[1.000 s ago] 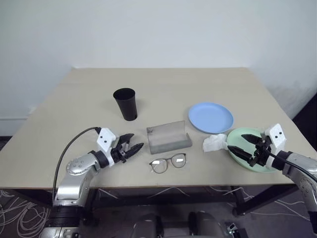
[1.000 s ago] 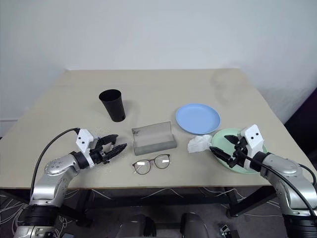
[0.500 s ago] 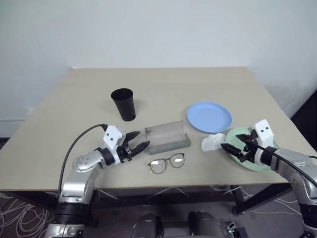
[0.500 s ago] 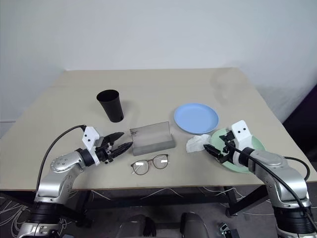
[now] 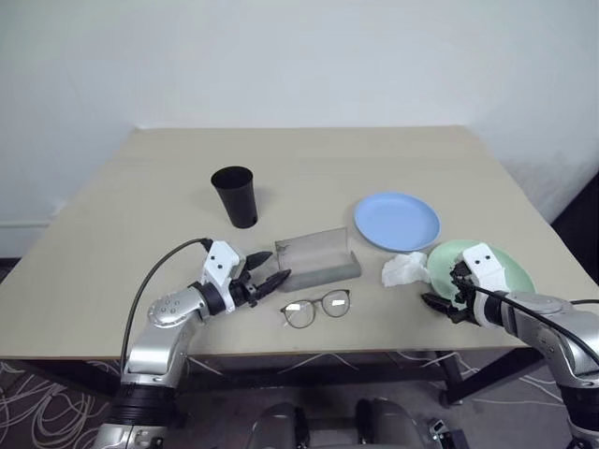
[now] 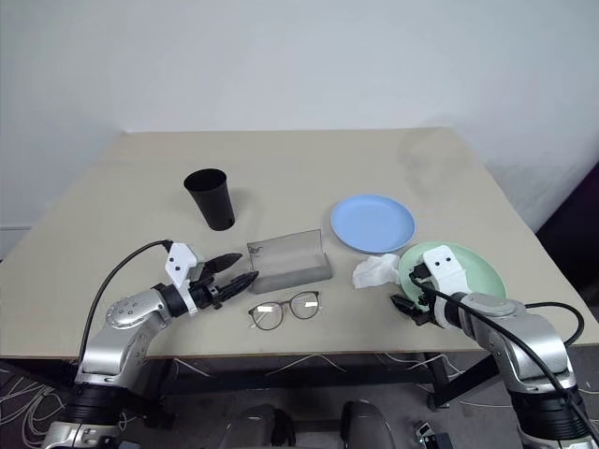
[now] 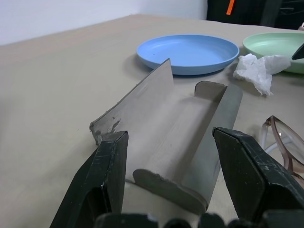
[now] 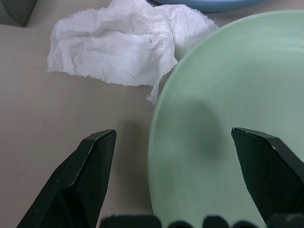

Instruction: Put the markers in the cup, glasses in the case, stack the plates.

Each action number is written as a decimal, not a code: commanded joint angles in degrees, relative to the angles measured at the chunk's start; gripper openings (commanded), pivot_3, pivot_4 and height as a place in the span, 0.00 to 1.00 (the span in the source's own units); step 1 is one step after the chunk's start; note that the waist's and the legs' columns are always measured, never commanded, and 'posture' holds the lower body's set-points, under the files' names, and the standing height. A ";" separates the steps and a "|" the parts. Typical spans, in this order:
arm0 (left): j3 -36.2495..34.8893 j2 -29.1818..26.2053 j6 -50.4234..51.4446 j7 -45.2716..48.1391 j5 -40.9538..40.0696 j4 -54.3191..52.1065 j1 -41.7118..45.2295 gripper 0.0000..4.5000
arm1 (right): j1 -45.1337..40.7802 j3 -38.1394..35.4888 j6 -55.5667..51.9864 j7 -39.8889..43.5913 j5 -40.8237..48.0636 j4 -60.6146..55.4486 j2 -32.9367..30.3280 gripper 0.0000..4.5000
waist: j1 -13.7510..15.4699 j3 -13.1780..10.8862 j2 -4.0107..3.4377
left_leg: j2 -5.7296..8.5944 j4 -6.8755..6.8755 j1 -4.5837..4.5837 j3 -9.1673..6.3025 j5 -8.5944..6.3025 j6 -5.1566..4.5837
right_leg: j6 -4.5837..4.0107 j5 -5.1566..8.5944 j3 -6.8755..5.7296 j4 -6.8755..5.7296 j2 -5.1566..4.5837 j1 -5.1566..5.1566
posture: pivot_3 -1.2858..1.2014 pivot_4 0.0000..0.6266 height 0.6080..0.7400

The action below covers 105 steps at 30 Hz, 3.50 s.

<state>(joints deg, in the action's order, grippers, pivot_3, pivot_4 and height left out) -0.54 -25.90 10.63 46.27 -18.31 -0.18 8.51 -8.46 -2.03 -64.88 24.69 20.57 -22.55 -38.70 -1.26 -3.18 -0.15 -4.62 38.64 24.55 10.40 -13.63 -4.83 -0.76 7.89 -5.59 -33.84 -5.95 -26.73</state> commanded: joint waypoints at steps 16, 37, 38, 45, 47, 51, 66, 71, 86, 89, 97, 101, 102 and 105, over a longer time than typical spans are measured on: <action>0.15 1.10 -2.26 -0.29 1.22 0.68 2.46 0.66 | -1.01 1.83 4.61 -1.37 -5.24 0.74 -1.41 0.27 | 0.00 0.00 0.01 | 0.02 0.03 0.00 -0.01 0.00 0.00 | 0.00 0.00 0.00 0.01 0.00 0.01 | 0.52 0.00 0.92; 0.12 1.31 -3.16 -0.65 2.15 2.02 3.73 0.66 | -7.21 6.17 19.63 -1.56 -15.66 8.53 -3.27 0.00 | 0.01 0.05 0.08 | -0.11 -0.28 0.04 0.14 0.04 0.07 | -0.12 -0.08 -0.04 0.02 -0.01 -0.12 | 0.52 0.00 0.92; 0.16 1.31 -3.26 -0.61 2.20 2.23 3.92 0.66 | -8.11 6.54 22.62 -0.48 -16.26 9.42 -3.75 0.00 | -0.03 0.05 0.07 | -0.05 -0.30 0.01 0.11 0.07 0.12 | -0.13 -0.08 -0.06 0.01 0.01 -0.15 | 0.52 0.00 0.92; 0.42 1.49 -3.76 -0.25 2.41 4.01 5.59 0.66 | -16.12 10.18 42.12 10.72 -17.87 19.35 -4.98 0.00 | -0.40 0.06 0.09 | 0.20 -0.20 0.01 0.08 0.16 0.27 | -0.12 -0.08 -0.07 -0.01 0.12 -0.24 | 0.52 0.00 0.92; 0.58 1.58 -3.87 -0.07 2.46 4.62 6.16 0.66 | -19.42 12.05 48.94 14.67 -18.23 24.76 -3.82 0.00 | -0.70 0.06 0.10 | 0.26 -0.17 0.03 0.10 0.16 0.27 | -0.11 -0.08 -0.06 0.00 0.12 -0.24 | 0.52 0.00 0.92; 0.98 1.73 -3.54 0.59 2.07 4.93 6.91 0.66 | -26.05 13.58 59.10 21.57 -17.01 37.09 0.95 0.00 | -1.15 0.06 0.14 | 0.24 -0.01 0.01 0.06 0.17 0.26 | -0.10 -0.09 -0.09 -0.04 0.15 -0.13 | 0.52 0.00 0.92; 2.13 1.64 -0.69 2.46 0.85 0.88 5.10 0.66 | -41.73 17.60 78.58 31.40 -25.10 70.06 9.79 0.00 | -1.54 0.08 0.09 | 0.12 0.40 -0.03 0.11 0.24 0.33 | -0.07 -0.24 -0.09 -0.60 0.10 -0.11 | 0.52 0.00 0.92; 2.54 2.03 -0.80 2.37 1.24 0.89 5.12 0.66 | -44.25 18.03 80.96 31.02 -27.33 74.81 10.89 0.11 | -1.56 0.08 0.08 | 0.11 0.45 -0.02 0.11 0.39 0.57 | -0.09 -0.24 -0.06 -1.03 0.13 -0.36 | 0.52 0.00 0.92; 2.99 2.54 -1.23 2.36 1.57 1.42 5.46 0.66 | -40.83 12.67 76.92 36.87 -22.23 65.22 6.91 0.45 | -1.48 0.08 0.07 | 0.06 0.46 -0.01 0.10 0.49 0.69 | -0.25 -0.33 -0.07 -1.09 0.12 -0.46 | 0.52 0.00 0.92; 3.09 2.45 -1.28 2.42 1.47 1.58 5.59 0.66 | -36.05 12.26 71.20 42.70 -19.66 56.13 3.59 0.45 | -1.38 0.08 0.08 | 0.08 0.46 0.00 0.04 0.49 0.68 | -0.25 -0.33 -0.07 -1.08 0.12 -0.45 | 0.52 0.00 0.92; 3.63 2.84 -1.74 2.70 1.63 2.66 6.25 0.66 | -27.22 11.39 54.48 42.61 -18.45 46.49 0.35 0.45 | -1.47 0.08 0.08 | 0.06 0.49 0.01 0.03 0.47 0.66 | -0.25 -0.32 -0.10 -1.06 0.11 -0.50 | 0.52 0.00 0.92; 3.79 2.97 -1.86 2.79 1.66 2.84 6.36 0.66 | -24.80 11.59 51.46 40.99 -19.51 44.44 0.47 0.45 | -1.43 0.07 0.08 | 0.06 0.50 0.01 -0.03 0.47 0.66 | -0.25 -0.32 -0.18 -1.03 0.09 -0.49 | 0.52 0.00 0.92; 3.85 3.02 -1.90 2.83 1.68 2.92 6.41 0.66 | -24.75 11.66 50.34 39.88 -19.88 45.03 1.05 0.45 | -1.46 0.07 0.07 | 0.06 0.50 0.01 -0.02 0.47 0.66 | -0.25 -0.32 -0.19 -1.01 0.08 -0.50 | 0.52 0.00 0.92; 3.95 3.06 -1.95 2.93 1.73 3.14 6.63 0.66 | -25.14 12.20 48.74 36.84 -21.04 46.90 2.40 0.45 | -1.48 0.07 0.09 | 0.05 0.51 0.01 -0.03 0.47 0.66 | -0.25 -0.33 -0.26 -0.95 0.08 -0.52 | 0.52 0.00 0.92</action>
<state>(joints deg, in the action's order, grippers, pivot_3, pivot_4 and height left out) 3.58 -22.74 9.82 48.93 -16.52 3.40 13.56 -32.29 10.75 -15.57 63.30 -0.15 24.32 -36.66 -2.75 -3.11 -0.06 -4.57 39.15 24.56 10.37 -13.15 -4.17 -1.01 7.56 -5.87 -34.78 -5.87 -27.25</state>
